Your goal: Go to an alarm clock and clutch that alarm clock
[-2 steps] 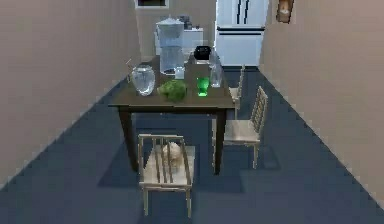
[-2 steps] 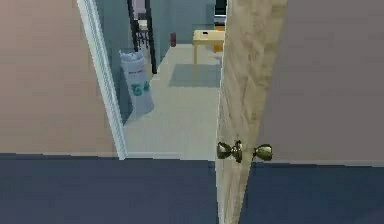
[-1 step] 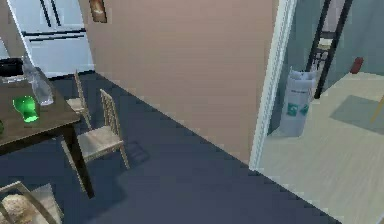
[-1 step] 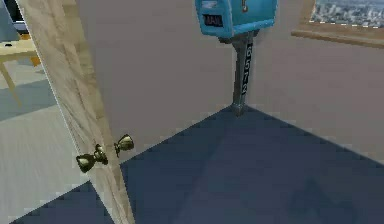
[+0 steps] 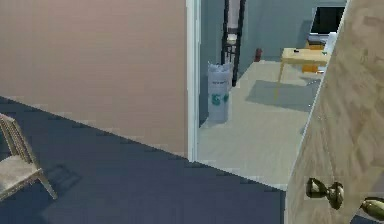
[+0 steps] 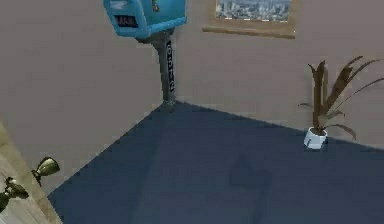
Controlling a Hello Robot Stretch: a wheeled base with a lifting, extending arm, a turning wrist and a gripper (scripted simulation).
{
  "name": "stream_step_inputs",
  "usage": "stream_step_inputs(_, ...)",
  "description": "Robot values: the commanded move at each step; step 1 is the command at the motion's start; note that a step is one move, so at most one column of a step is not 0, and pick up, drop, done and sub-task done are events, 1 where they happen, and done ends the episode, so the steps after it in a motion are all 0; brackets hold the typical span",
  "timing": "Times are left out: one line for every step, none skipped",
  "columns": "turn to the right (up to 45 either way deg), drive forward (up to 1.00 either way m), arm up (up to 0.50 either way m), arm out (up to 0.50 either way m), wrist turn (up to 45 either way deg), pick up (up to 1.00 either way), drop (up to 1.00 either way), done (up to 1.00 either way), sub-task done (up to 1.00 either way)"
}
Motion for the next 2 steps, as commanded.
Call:
stream_step_inputs(0.0,0.45,0.00,0.00,0.0,0.00,0.00,0.00,0.00)
stream_step_inputs(24.0,0.00,0.00,0.00,0.0,0.00,0.00,0.00,0.00)
